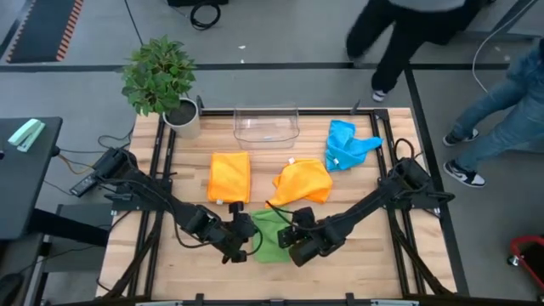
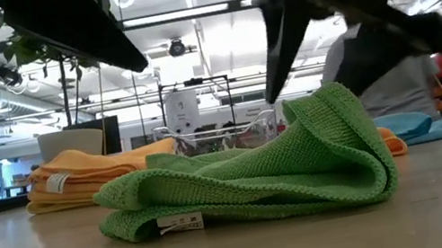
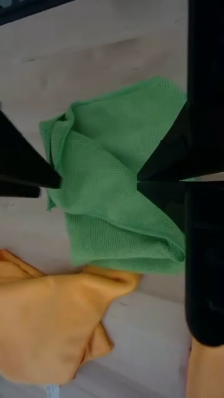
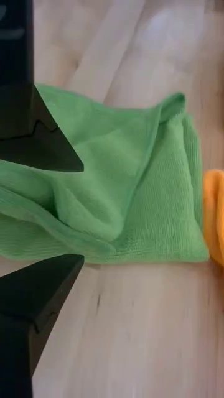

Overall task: Fold microfiber towels
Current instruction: Fold the green microfiber cloth

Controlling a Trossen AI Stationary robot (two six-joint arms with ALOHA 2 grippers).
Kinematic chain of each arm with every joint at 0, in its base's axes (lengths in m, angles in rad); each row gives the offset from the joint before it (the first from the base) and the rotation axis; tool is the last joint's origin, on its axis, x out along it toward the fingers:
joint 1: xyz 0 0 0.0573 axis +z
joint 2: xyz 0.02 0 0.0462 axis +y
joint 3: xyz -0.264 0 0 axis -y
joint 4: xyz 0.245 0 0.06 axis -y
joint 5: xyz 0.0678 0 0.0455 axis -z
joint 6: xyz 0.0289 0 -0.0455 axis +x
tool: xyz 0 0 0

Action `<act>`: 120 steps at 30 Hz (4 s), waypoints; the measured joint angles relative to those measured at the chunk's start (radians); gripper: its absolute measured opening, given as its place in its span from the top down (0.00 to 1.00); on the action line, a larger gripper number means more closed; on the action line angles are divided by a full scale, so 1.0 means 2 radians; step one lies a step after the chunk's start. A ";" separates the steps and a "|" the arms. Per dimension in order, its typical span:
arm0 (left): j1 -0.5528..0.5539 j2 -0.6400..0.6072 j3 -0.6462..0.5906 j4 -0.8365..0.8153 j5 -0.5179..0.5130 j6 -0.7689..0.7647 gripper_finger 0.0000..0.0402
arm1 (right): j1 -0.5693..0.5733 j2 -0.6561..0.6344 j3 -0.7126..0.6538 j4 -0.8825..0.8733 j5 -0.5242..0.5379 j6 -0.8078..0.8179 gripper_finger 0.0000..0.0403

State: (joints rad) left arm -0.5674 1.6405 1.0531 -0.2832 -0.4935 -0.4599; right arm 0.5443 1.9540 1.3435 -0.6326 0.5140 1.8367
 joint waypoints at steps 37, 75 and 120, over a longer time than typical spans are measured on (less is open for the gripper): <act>0.000 0.000 0.000 -0.029 0.004 0.017 0.97 | -0.002 0.029 0.019 0.223 -0.042 -0.295 0.97; 0.126 0.055 -0.048 0.042 0.136 0.085 0.99 | 0.029 0.069 -0.020 0.190 -0.124 -0.262 0.99; 0.021 0.159 0.083 0.081 0.140 0.469 0.36 | 0.201 -0.313 -0.243 0.032 -0.014 -0.159 0.76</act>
State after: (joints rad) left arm -0.5262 1.9591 1.2194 -0.1216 -0.2129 0.4785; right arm 0.9463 1.3283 0.8585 -0.5690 0.4862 1.5185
